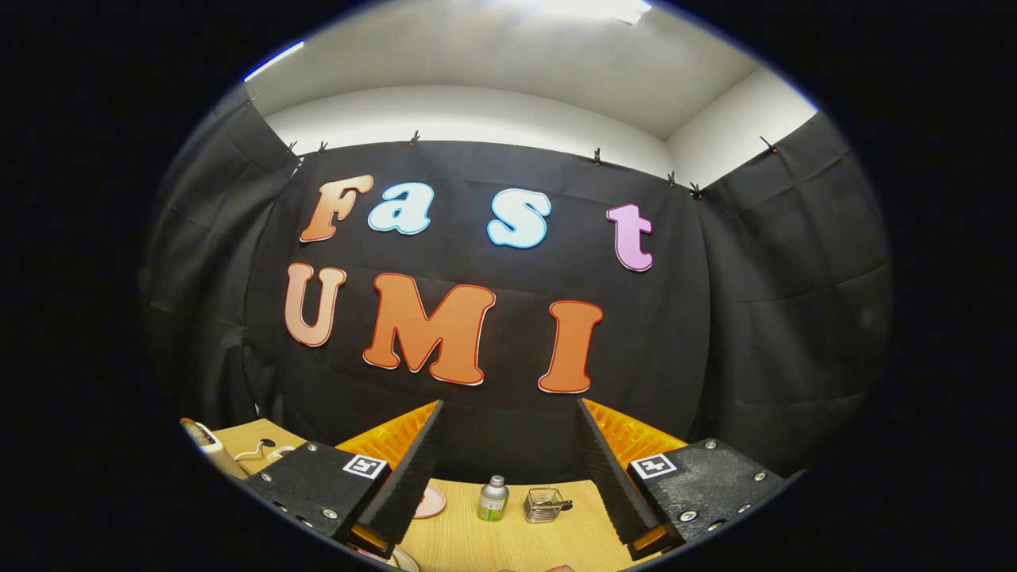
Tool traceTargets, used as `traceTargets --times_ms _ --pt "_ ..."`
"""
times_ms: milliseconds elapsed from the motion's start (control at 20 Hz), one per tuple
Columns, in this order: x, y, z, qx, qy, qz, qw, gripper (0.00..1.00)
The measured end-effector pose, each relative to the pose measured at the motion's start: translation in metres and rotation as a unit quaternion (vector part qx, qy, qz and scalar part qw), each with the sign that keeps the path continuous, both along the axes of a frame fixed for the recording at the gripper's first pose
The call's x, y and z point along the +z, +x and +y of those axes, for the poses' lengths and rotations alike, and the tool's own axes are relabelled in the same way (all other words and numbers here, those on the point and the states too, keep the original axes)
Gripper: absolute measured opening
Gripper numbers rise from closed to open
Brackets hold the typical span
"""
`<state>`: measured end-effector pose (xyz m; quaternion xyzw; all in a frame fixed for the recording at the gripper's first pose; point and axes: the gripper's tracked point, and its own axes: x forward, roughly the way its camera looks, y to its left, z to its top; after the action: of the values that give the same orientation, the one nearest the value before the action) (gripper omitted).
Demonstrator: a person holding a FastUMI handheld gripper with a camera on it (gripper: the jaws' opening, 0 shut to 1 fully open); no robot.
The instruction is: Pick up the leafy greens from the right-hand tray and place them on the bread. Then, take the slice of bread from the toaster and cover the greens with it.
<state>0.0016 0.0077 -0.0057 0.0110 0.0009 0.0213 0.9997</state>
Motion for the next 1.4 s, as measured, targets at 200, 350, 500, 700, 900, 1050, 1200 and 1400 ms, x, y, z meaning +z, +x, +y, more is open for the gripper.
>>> traceTargets --times_ms 200,350,500,700,900,1050,1200,1400 --pt "-0.010 -0.003 0.004 0.005 -0.003 0.006 1.000 0.96" --pt "-0.026 -0.008 0.007 0.009 -0.005 0.022 1.000 0.96" --pt "-0.044 -0.012 0.008 0.011 0.000 0.043 0.999 0.96" --pt "-0.055 -0.016 0.006 0.010 0.007 0.048 0.999 0.96" --pt "-0.106 -0.023 0.011 0.021 -0.007 0.118 0.993 0.96" --pt "-0.151 -0.038 0.017 0.042 -0.011 0.183 0.982 0.96" --pt "-0.195 -0.052 0.026 0.062 -0.026 0.247 0.967 0.96" --pt "-0.262 -0.084 0.034 0.078 -0.033 0.365 0.927 0.94"
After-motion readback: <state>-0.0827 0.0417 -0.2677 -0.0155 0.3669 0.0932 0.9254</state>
